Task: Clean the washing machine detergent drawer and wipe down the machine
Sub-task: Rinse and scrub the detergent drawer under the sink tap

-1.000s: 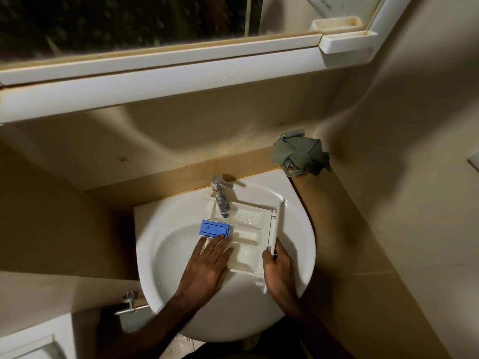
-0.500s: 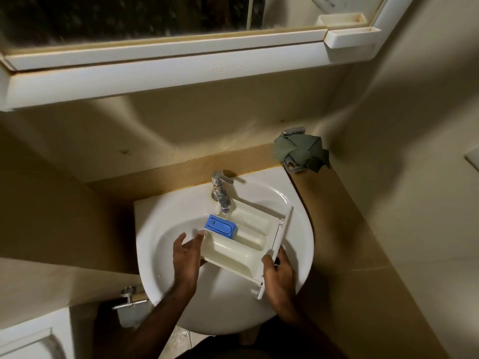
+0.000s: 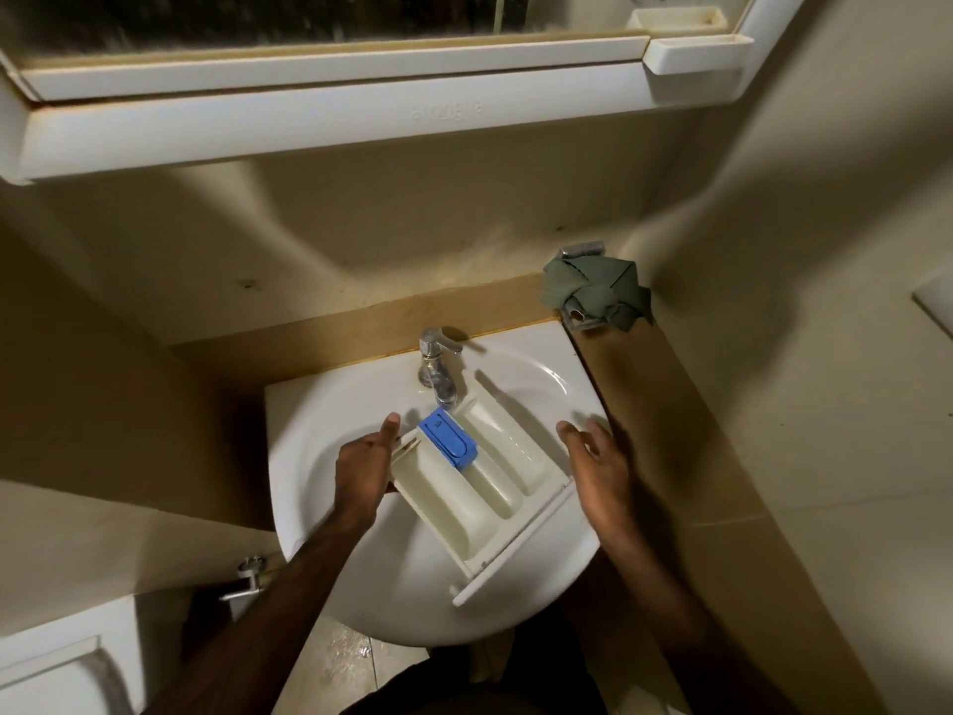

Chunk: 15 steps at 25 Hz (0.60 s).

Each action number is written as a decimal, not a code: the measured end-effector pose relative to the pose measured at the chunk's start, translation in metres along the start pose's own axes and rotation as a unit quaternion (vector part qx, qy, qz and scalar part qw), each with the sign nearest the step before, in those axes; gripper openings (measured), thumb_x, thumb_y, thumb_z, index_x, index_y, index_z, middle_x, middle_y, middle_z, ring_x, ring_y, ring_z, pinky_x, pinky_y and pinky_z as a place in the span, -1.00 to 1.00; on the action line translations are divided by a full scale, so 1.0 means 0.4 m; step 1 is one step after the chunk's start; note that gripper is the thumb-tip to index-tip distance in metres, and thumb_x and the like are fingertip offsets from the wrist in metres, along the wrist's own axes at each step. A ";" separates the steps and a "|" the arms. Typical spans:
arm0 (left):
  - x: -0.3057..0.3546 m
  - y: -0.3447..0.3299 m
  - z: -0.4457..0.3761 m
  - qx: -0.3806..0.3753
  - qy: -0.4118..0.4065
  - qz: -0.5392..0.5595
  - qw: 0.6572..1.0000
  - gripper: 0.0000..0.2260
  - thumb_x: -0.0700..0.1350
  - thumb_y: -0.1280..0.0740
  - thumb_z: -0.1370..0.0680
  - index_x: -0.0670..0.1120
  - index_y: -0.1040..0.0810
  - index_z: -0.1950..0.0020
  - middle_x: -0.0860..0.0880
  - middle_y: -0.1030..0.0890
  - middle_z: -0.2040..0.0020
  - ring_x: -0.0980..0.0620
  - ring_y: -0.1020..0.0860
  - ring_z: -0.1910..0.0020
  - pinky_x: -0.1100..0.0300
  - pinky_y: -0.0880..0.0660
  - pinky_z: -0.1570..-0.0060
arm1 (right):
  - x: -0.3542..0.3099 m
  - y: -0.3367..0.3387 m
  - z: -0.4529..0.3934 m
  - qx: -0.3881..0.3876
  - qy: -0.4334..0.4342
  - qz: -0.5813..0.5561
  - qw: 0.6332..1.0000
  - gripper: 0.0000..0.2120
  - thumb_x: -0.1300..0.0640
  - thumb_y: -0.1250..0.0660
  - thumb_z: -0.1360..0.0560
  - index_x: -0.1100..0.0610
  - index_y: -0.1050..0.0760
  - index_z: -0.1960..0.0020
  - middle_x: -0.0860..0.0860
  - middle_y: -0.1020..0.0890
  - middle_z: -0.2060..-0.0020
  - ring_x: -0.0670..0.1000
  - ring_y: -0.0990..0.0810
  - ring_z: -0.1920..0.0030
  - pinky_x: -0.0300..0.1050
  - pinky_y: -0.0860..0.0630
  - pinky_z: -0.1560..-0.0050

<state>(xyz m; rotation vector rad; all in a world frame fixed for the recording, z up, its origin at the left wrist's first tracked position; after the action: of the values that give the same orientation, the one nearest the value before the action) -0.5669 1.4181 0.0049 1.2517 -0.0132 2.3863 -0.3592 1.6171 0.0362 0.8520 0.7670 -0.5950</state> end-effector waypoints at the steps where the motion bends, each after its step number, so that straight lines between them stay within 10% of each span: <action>1: 0.014 -0.005 -0.008 -0.017 0.000 -0.020 1.000 -0.68 0.17 -0.37 -0.62 -0.08 -0.69 -0.02 -0.15 -0.68 0.03 -0.05 -0.65 0.17 0.13 -0.57 0.35 | -0.008 0.009 -0.030 -0.038 0.006 0.041 0.998 -0.38 -0.38 -0.38 -0.43 0.02 -0.62 -0.30 -0.15 -0.63 -0.11 -0.02 -0.60 -0.15 0.01 -0.55 -0.23; 3: 0.037 -0.016 -0.029 -0.037 -0.012 -0.061 0.997 -0.62 0.20 -0.38 -0.61 -0.11 -0.71 -0.08 -0.14 -0.68 0.01 -0.02 -0.64 0.18 0.14 -0.57 0.38 | -0.024 0.005 -0.061 -0.131 0.019 0.126 0.983 -0.34 -0.41 -0.35 -0.31 0.18 -0.64 0.00 0.03 -0.68 0.17 0.09 -0.67 0.04 0.05 -0.57 -0.08; 7: 0.060 -0.030 -0.083 -0.057 -0.013 -0.102 0.993 -0.55 0.21 -0.36 -0.61 -0.15 -0.70 -0.18 -0.15 -0.69 -0.07 -0.12 -0.67 0.08 0.13 -0.58 0.34 | -0.036 -0.038 -0.076 -0.285 -0.011 0.202 0.937 -0.38 -0.31 -0.40 -0.42 0.28 -0.56 0.00 0.09 -0.63 0.19 0.08 -0.64 0.09 -0.06 -0.57 -0.02; 15: 0.019 -0.013 -0.085 0.031 -0.132 -0.162 0.977 -0.52 0.32 -0.27 -0.61 -0.06 -0.69 0.11 -0.09 -0.72 0.14 -0.18 -0.67 0.17 -0.09 -0.65 0.19 | -0.025 -0.121 -0.055 -0.171 0.047 0.378 0.908 -0.57 -0.11 -0.06 -0.71 0.14 -0.53 0.08 0.11 -0.66 0.08 0.12 -0.65 0.02 0.08 -0.60 -0.13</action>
<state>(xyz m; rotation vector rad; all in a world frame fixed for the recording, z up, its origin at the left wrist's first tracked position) -0.5951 1.4327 -0.0100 1.4674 0.1715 1.9469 -0.4082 1.6112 0.0137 0.7753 0.5403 0.2712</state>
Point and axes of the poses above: each hand's wrist, its own z-axis away from the middle knuckle, its own y-axis out of the back of the hand, x = y × z, the point moved 2 cm from there along -z, towards the middle knuckle
